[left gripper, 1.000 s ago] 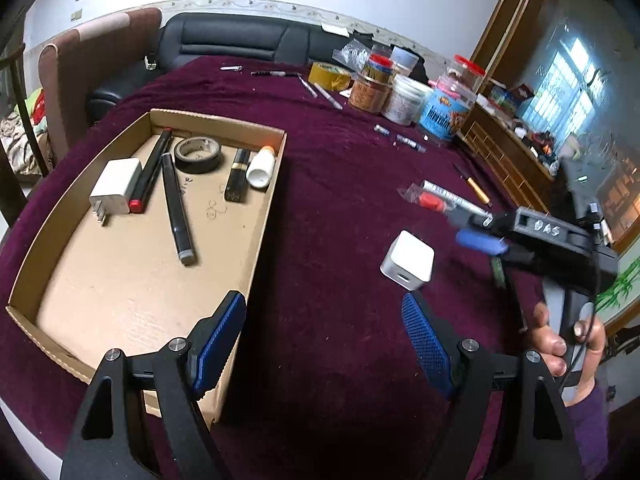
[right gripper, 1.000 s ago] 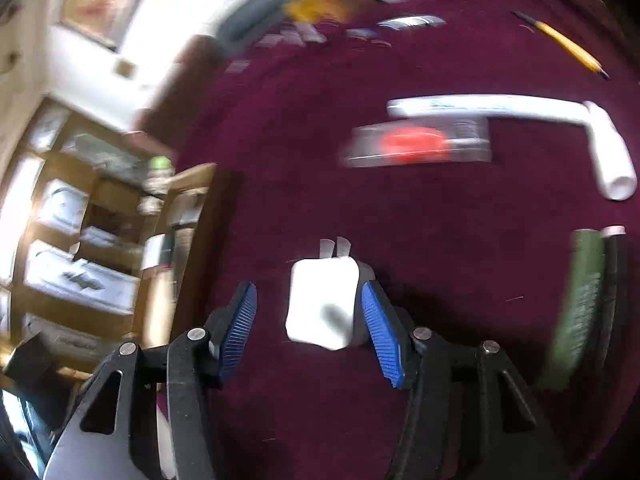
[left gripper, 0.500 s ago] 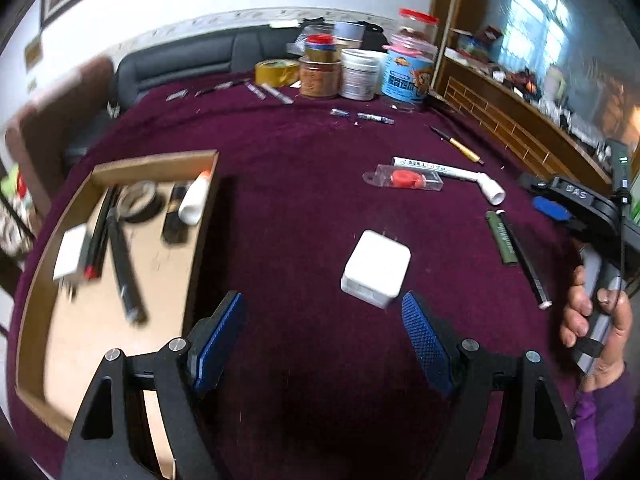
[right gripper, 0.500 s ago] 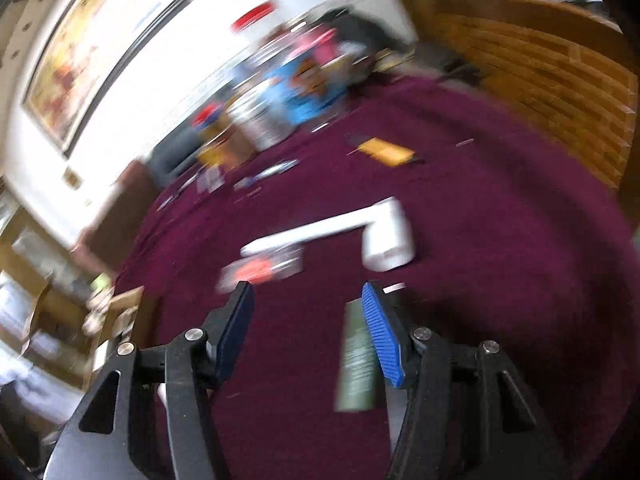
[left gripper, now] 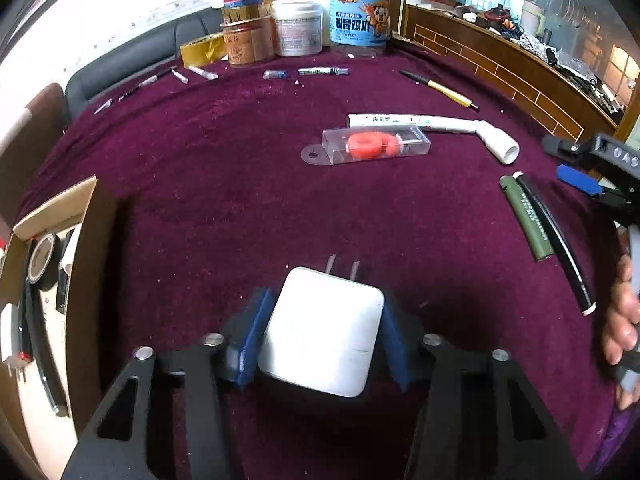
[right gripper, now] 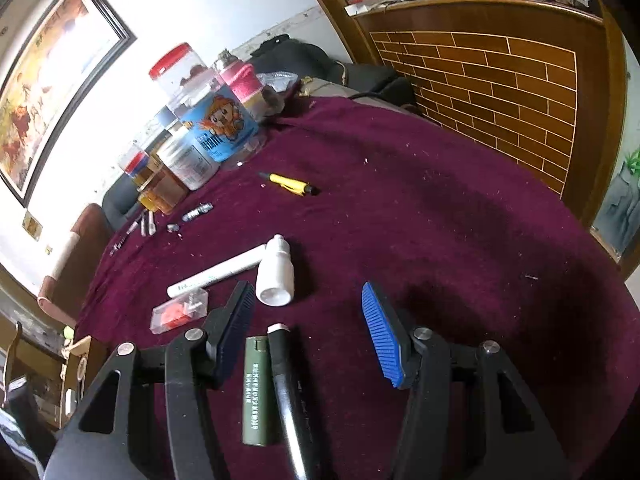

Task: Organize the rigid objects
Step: 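Grasp the second white charger with left tool while right grasps another black marker, then carry the charger with left tool while right carries the black marker to the tray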

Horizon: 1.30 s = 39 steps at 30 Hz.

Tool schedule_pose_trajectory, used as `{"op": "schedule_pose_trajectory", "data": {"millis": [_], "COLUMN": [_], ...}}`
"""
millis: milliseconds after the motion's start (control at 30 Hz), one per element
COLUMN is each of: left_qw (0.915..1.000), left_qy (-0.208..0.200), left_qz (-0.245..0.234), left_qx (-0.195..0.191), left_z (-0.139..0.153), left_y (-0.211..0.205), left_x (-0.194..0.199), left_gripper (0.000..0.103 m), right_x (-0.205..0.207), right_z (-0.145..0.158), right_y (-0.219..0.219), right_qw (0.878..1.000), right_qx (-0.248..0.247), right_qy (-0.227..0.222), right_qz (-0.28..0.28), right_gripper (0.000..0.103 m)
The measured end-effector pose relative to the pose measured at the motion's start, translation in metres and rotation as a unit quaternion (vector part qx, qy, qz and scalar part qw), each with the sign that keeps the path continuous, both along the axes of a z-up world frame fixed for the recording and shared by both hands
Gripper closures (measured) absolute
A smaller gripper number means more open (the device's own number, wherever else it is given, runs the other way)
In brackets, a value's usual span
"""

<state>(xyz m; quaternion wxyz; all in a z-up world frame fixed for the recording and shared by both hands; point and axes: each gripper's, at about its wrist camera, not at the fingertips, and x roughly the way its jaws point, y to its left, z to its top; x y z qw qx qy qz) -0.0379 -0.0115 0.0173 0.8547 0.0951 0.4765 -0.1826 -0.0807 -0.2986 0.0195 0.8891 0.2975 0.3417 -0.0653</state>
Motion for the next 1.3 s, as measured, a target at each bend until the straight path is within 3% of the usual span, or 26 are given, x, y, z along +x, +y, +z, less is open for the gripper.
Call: {"op": "schedule_pose_trajectory", "data": {"millis": [67, 333, 500, 633, 800, 833, 900, 1067, 1167, 1300], "left_qw": [0.9997, 0.996, 0.9894, 0.9876, 0.9845, 0.9834, 0.9816, 0.9796, 0.9772, 0.9751], "left_qy": [0.008, -0.023, -0.045, -0.041, -0.041, -0.039, -0.039, -0.043, -0.056, -0.061], "left_qz": [0.001, 0.035, 0.055, 0.063, 0.075, 0.079, 0.088, 0.116, 0.143, 0.175], "left_qx": [-0.024, -0.079, -0.127, -0.138, -0.153, -0.159, -0.165, -0.158, -0.147, -0.123], "left_z": [0.003, 0.032, 0.059, 0.064, 0.059, 0.058, 0.058, 0.059, 0.063, 0.061], "left_y": [0.007, 0.051, 0.086, 0.106, 0.123, 0.127, 0.136, 0.163, 0.187, 0.217], "left_x": [-0.005, -0.044, -0.066, -0.073, -0.077, -0.077, -0.079, -0.084, -0.086, -0.08], "left_gripper": [0.064, 0.063, 0.063, 0.063, 0.063, 0.063, 0.063, 0.063, 0.063, 0.063], "right_x": [0.004, 0.008, 0.009, -0.005, -0.028, -0.03, -0.029, -0.01, -0.007, -0.015], "right_z": [-0.001, -0.006, -0.013, -0.01, -0.002, -0.001, -0.004, -0.01, -0.009, -0.007], "right_y": [0.005, 0.015, 0.01, 0.014, 0.043, 0.047, 0.052, 0.066, 0.07, 0.059], "right_qw": [1.0, 0.999, 0.999, 0.997, 0.986, 0.983, 0.979, 0.967, 0.964, 0.975], "right_qx": [-0.012, -0.04, -0.021, 0.008, -0.085, -0.101, -0.118, -0.182, -0.197, -0.146], "right_qy": [0.006, 0.023, 0.038, 0.053, 0.1, 0.109, 0.126, 0.148, 0.148, 0.142], "right_qz": [0.007, 0.023, 0.024, 0.062, 0.103, 0.107, 0.112, 0.104, 0.097, 0.093], "right_gripper": [0.048, 0.048, 0.048, 0.048, 0.049, 0.051, 0.065, 0.072, 0.09, 0.091]}}
